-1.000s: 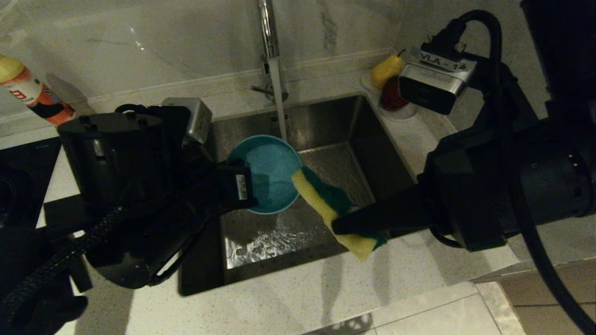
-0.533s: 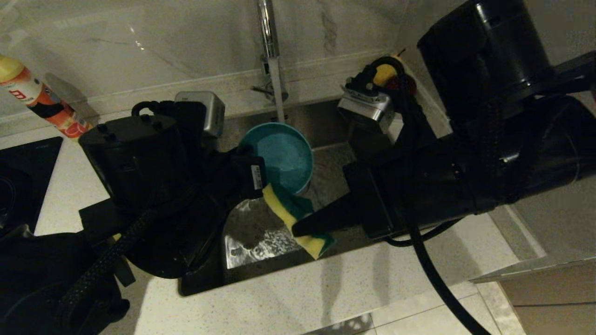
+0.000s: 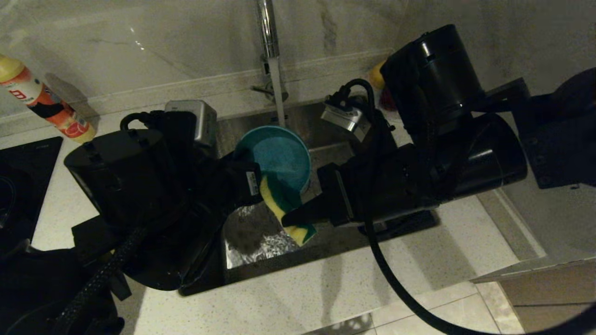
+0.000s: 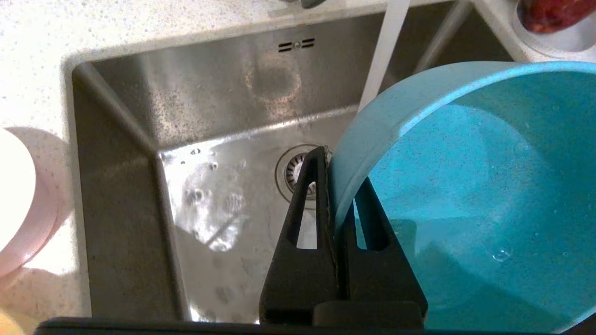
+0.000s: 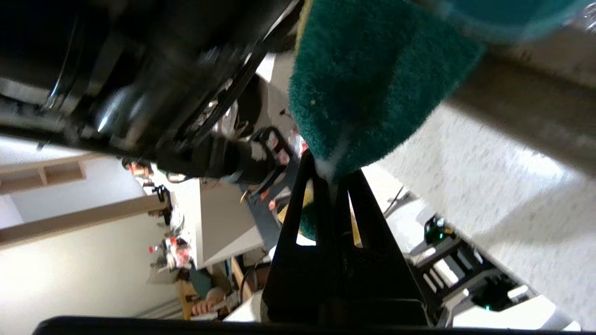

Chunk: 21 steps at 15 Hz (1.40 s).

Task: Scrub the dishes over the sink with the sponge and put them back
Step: Wipe the bowl

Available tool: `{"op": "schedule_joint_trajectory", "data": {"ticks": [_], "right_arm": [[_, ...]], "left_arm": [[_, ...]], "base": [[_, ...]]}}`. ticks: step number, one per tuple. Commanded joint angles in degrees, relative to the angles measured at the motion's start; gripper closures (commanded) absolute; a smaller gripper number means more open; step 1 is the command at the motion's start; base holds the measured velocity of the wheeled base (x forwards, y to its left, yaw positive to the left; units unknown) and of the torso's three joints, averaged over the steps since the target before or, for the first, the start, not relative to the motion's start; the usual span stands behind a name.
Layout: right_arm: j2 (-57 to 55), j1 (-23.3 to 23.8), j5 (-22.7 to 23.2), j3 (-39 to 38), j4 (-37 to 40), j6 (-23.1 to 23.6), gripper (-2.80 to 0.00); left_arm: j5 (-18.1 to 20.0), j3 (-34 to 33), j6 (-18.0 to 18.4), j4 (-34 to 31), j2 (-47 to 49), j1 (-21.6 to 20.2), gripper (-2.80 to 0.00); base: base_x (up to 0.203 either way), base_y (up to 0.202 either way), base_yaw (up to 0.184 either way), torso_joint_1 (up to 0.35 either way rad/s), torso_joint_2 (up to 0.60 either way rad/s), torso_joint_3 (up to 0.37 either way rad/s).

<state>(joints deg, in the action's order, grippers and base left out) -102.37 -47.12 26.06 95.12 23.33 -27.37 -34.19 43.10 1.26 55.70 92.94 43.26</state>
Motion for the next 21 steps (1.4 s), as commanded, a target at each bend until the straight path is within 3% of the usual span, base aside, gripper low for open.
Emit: {"op": "schedule_joint_trajectory", "data": {"ticks": [1, 12, 17, 21], "right_arm": [[-1.5, 0.9, 0.2, 0.1, -1.1, -0.1, 0.0], [-4.0, 2.4, 0.0, 8.4, -1.6, -0.5, 0.0], [-1.9, 2.9, -1.3, 7.8, -1.3, -0.5, 0.0], [-0.2, 2.3, -1.4, 3.1, -1.3, -0.4, 0.0]], "left_arm": [[-0.2, -0.3, 0.0, 0.3, -0.3, 0.1, 0.0], [0.3, -4.6, 0.0, 0.4, -2.9, 2.2, 0.0], [0.3, -4.7, -0.2, 2.3, -2.6, 2.1, 0.0], [0.3, -3.7, 0.0, 2.3, -3.4, 2.1, 0.0]], "base": [[0.0, 0.0, 0.0, 0.0, 0.0, 0.0], [0.0, 0.0, 0.0, 0.0, 0.0, 0.0], [0.0, 0.0, 0.0, 0.0, 0.0, 0.0], [0.0, 0.0, 0.0, 0.0, 0.0, 0.0]]}}
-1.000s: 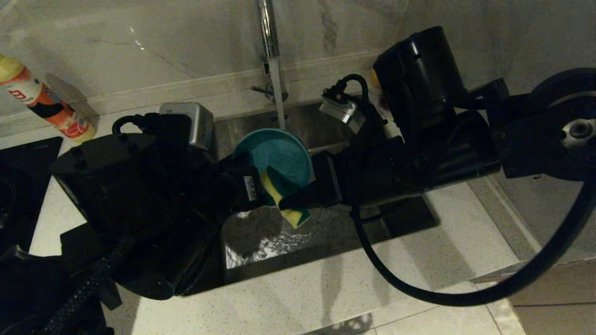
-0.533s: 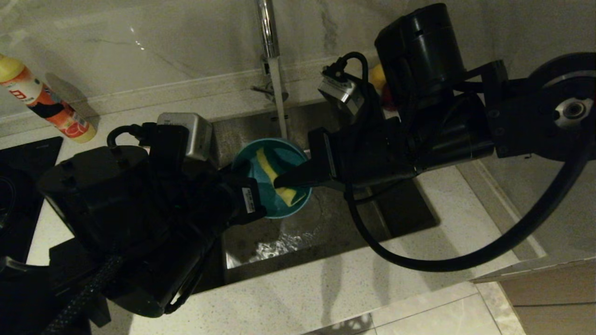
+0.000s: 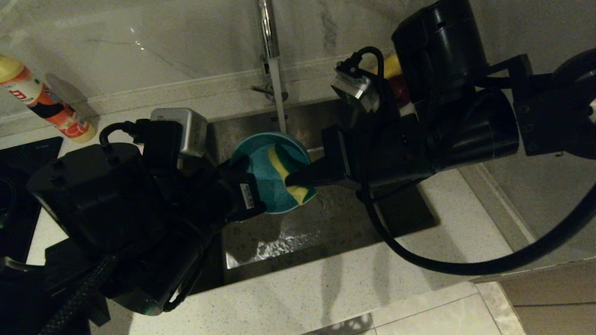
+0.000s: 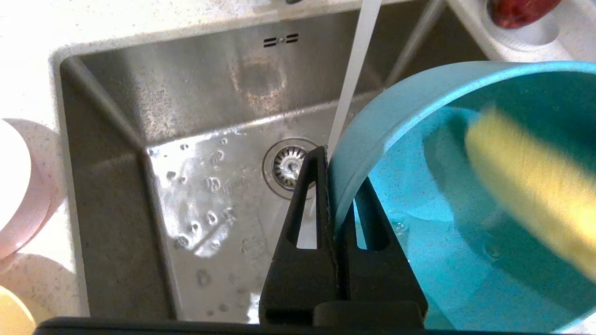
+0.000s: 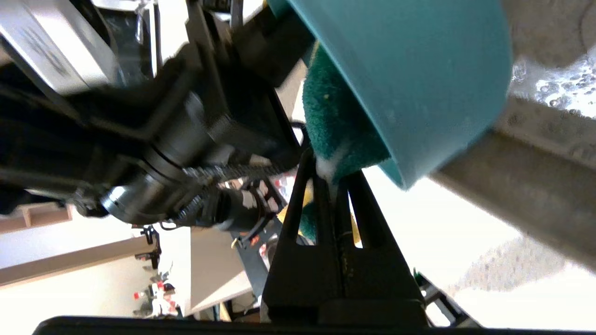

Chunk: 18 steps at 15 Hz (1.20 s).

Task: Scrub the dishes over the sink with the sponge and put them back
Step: Wipe the bowl

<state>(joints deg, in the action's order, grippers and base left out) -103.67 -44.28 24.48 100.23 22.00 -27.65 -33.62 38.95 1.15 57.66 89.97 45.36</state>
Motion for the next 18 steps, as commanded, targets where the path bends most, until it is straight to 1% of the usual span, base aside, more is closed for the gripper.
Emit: {"op": "schedule_joint_trajectory", "data": {"ticks": [1, 5, 8, 10, 14, 18], "right_arm": [[0.8, -1.3, 0.2, -2.7, -0.1, -0.1, 0.0], [-1.2, -2.5, 0.2, -2.7, -0.2, -0.1, 0.0], [-3.1, -4.1, 0.2, -1.6, -0.4, -0.1, 0.0], [-3.7, -4.4, 0.1, -0.4, -0.5, -0.1, 0.0], [-3.4, -3.7, 0.1, 1.7, -0.5, -0.1, 0.0], [-2.1, -0.8, -0.1, 3.2, -0.4, -0.1, 0.0]], "left_arm": [[-0.3, 0.6, 0.1, 0.3, -0.8, 0.0, 0.0], [-0.2, 0.8, 0.1, 0.3, -1.1, 0.0, 0.0], [-0.1, 0.7, 0.1, 0.3, -1.4, 0.0, 0.0], [-0.1, 0.7, 0.0, 0.3, -1.0, 0.0, 0.0], [-0.1, 0.0, -0.3, 0.3, -1.3, 0.0, 0.0], [-0.1, -0.7, -0.3, 0.4, -1.7, 0.0, 0.0]], "base": [[0.0, 0.0, 0.0, 0.0, 0.0, 0.0], [0.0, 0.0, 0.0, 0.0, 0.0, 0.0], [0.0, 0.0, 0.0, 0.0, 0.0, 0.0], [0.0, 0.0, 0.0, 0.0, 0.0, 0.0], [0.0, 0.0, 0.0, 0.0, 0.0, 0.0], [0.0, 0.0, 0.0, 0.0, 0.0, 0.0]]}}
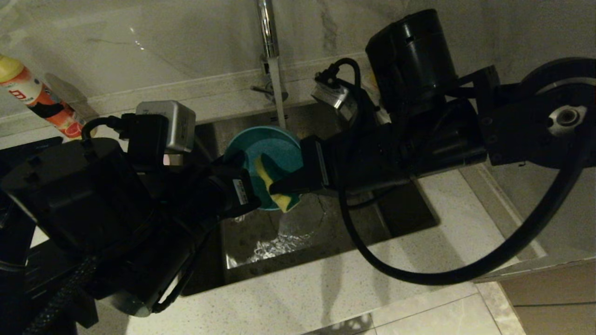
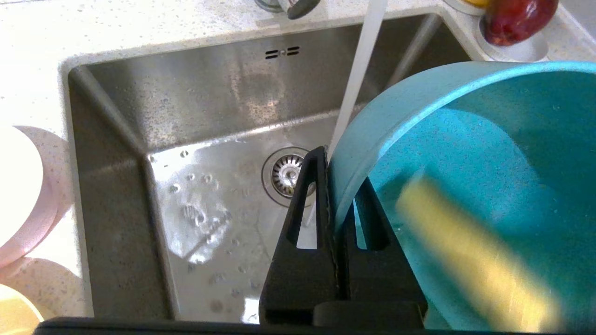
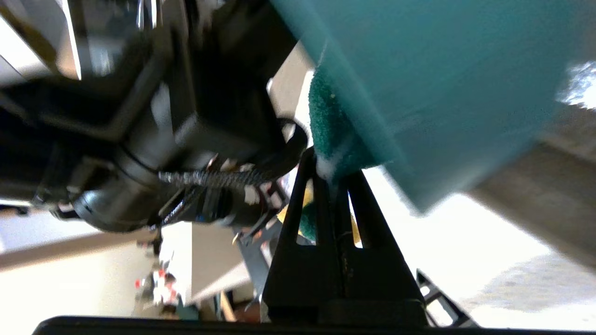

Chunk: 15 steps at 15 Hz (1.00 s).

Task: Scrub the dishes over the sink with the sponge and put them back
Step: Wipe the bowl

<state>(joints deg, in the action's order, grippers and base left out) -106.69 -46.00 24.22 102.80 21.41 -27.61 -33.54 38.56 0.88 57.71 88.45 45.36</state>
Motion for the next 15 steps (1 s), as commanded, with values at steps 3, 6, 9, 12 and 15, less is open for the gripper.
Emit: {"op": "schedule_joint_trajectory", "data": {"ticks": [3, 6, 9, 12, 15], "right_arm": [[2.0, 1.9, 0.0, 1.9, 0.3, -0.2, 0.0], [3.1, 1.9, 0.0, 2.0, 0.2, -0.2, 0.0], [3.8, 1.9, 0.0, 1.9, 0.2, -0.2, 0.0], [4.8, 1.7, 0.0, 1.9, 0.2, -0.2, 0.0], [5.7, 1.5, 0.1, 1.5, 0.3, -0.1, 0.0]], "left_arm": [[-0.2, -0.5, -0.2, 0.4, -0.1, 0.0, 0.0], [-0.2, -1.4, -0.5, 0.5, 0.0, 0.0, 0.0], [-0.3, -2.2, -0.7, 0.5, 0.0, 0.0, 0.0], [-0.3, -3.0, -1.0, 0.5, 0.0, -0.1, 0.0], [-0.3, -3.6, -1.4, 1.5, 0.1, 0.0, 0.0]], "base": [[0.0, 0.0, 0.0, 0.0, 0.0, 0.0], [0.0, 0.0, 0.0, 0.0, 0.0, 0.0], [0.0, 0.0, 0.0, 0.0, 0.0, 0.0], [0.0, 0.0, 0.0, 0.0, 0.0, 0.0], [0.0, 0.0, 0.0, 0.0, 0.0, 0.0]]}}
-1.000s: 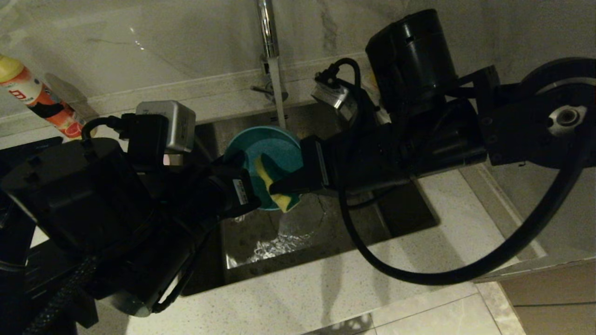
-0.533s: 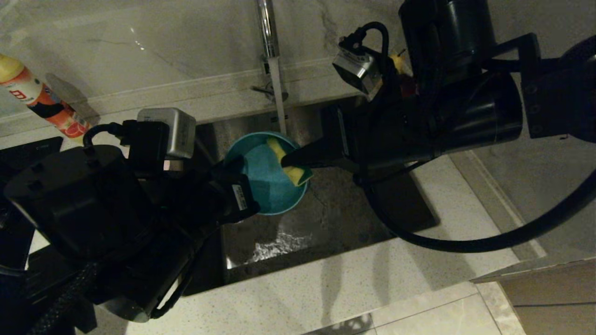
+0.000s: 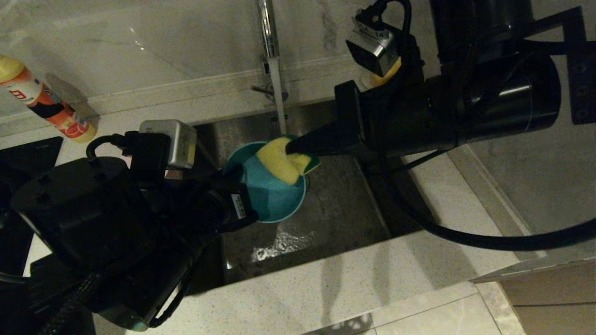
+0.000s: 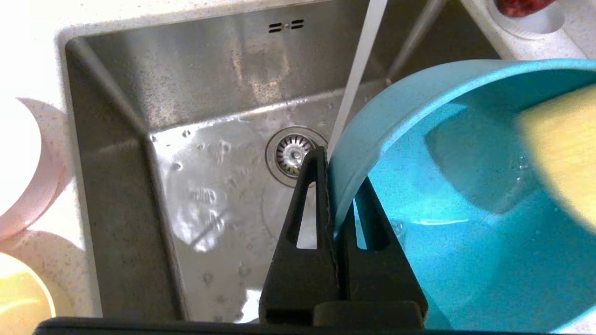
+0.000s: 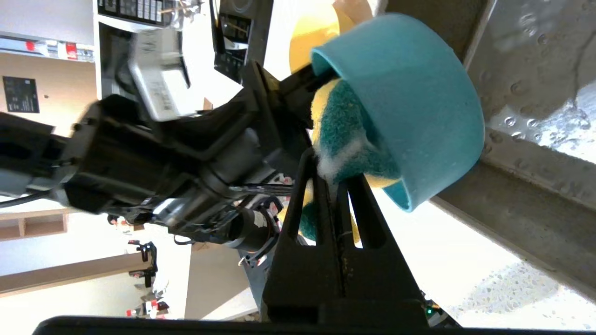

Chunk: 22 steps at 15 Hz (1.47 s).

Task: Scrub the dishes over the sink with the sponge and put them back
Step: Wipe the bowl

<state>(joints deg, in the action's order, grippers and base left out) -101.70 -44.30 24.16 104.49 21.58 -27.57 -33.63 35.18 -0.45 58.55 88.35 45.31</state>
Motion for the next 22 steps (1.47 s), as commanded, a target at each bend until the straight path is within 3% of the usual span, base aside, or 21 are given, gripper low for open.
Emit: {"op": "schedule_joint_trajectory", "data": {"ticks": [1, 12, 22], "right_arm": [[0.6, -0.4, 0.2, -0.5, 0.1, -0.1, 0.0], [-5.0, -2.0, 0.0, -1.7, -0.1, 0.0, 0.0], [1.5, -0.6, -2.2, -5.1, 0.0, 0.0, 0.0]], "left_arm": [[-0.2, -0.1, 0.0, 0.7, 0.1, 0.0, 0.0], [-0.1, 0.4, 0.0, 0.6, -1.3, 0.0, 0.0], [-0.3, 1.6, 0.1, 0.4, -0.3, -0.7, 0.0]], "base": [[0.0, 0.0, 0.0, 0.0, 0.0, 0.0], [0.0, 0.0, 0.0, 0.0, 0.0, 0.0], [0.0, 0.0, 0.0, 0.0, 0.0, 0.0]]}}
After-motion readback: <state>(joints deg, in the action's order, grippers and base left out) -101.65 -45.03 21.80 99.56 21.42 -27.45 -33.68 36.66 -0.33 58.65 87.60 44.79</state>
